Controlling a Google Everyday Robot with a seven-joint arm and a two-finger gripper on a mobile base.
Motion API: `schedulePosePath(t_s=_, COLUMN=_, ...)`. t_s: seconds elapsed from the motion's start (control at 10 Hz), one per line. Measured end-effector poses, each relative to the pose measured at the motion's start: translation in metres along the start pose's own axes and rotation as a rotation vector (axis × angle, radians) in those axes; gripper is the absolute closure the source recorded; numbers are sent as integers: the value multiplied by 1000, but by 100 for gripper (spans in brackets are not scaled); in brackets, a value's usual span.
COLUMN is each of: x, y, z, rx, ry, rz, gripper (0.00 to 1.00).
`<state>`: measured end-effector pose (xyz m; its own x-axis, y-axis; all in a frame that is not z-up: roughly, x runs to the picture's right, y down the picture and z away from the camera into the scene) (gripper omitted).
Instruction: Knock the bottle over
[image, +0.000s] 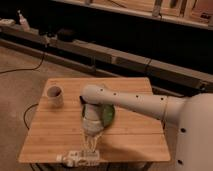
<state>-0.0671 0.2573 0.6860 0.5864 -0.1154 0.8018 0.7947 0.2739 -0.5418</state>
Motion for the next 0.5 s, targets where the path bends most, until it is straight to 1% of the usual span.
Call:
schedulePosePath(t_s=0.1, x=21, y=-14, z=-6, rx=51, ry=26, rz=61, gripper=100)
schedulePosePath(t_s=0.2, x=46, y=-23, z=-15, rx=113, ry=50, rz=134, gripper=100)
schedulePosePath(t_s=0.3, x=59, y=-25, z=-20, rx=142, ry=60, rz=173, gripper=99)
schedulePosePath(t_s=0.4, x=58, y=-26, z=-19, rx=141, ry=60, rz=170, gripper=95)
schedulePosePath(t_s=0.5, x=58, y=-27, z=-19, rx=141, ry=60, rz=169, gripper=86)
